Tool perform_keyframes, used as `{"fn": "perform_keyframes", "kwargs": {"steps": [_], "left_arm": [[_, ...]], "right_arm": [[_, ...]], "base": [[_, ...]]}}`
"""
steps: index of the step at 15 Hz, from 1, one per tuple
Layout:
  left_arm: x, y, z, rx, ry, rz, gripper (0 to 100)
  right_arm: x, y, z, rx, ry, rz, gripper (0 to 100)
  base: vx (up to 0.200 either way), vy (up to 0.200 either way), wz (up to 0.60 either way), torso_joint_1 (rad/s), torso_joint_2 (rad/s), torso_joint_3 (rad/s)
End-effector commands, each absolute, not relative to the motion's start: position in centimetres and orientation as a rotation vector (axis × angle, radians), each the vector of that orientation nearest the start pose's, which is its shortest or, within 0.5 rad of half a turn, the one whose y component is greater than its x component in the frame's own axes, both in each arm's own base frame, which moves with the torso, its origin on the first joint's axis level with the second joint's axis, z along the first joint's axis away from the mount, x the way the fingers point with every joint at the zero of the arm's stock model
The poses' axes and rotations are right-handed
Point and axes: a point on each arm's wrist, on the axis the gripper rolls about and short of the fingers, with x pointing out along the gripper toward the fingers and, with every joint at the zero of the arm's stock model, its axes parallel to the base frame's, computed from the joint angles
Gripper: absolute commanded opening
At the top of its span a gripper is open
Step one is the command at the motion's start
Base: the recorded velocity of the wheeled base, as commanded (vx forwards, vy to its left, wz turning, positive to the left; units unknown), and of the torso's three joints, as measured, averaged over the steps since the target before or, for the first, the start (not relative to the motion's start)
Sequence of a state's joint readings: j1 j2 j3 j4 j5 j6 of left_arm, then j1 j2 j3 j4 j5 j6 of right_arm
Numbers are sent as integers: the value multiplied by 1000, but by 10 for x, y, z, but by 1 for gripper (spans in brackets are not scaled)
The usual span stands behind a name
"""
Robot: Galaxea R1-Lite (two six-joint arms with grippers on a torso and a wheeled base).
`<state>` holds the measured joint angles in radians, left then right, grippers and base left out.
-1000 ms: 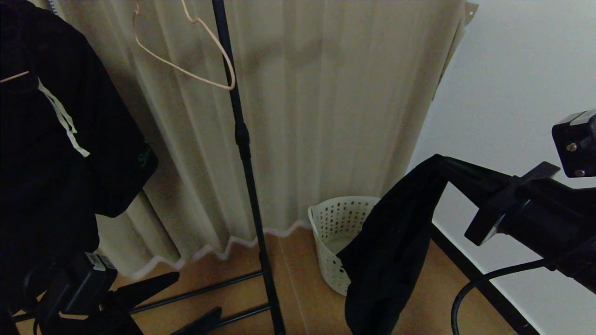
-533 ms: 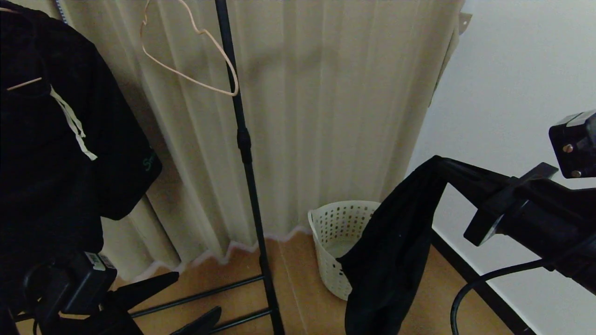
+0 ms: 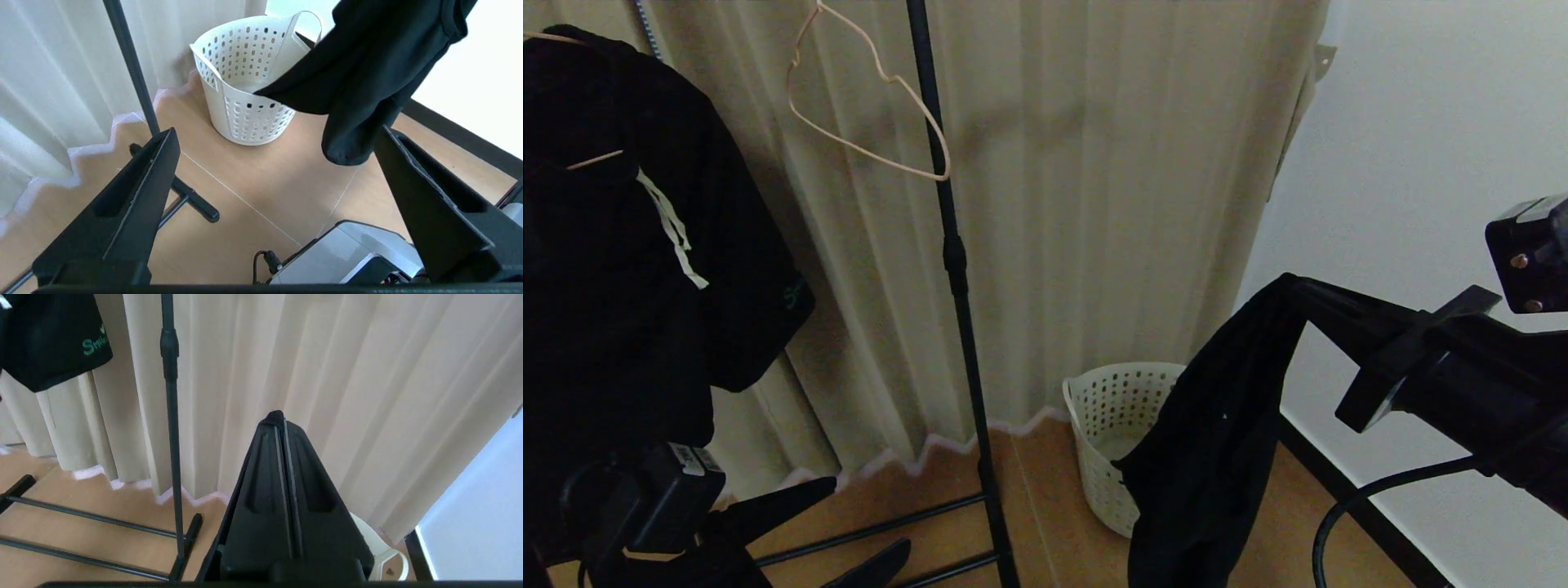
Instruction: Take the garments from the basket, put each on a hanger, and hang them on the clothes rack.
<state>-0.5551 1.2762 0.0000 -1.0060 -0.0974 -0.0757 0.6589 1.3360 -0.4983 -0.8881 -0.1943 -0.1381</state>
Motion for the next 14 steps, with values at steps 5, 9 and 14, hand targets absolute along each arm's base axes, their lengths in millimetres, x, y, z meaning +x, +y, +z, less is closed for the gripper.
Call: {"fn": "perform_keyframes", "kwargs": {"steps": [5, 9, 14], "left_arm": [[113, -73, 114, -7, 293, -650, 100], [113, -73, 115, -9, 289, -645, 100], [112, -73, 115, -10, 284, -647, 100]], "right_arm": [[167, 123, 214, -117, -70, 464, 0], [167, 123, 214, -118, -69, 464, 0], [167, 123, 213, -119, -66, 465, 0]], "base": [[0, 0, 0, 9, -41, -33], [0, 0, 0, 102, -386, -281], [0, 0, 0, 151, -473, -326]]}}
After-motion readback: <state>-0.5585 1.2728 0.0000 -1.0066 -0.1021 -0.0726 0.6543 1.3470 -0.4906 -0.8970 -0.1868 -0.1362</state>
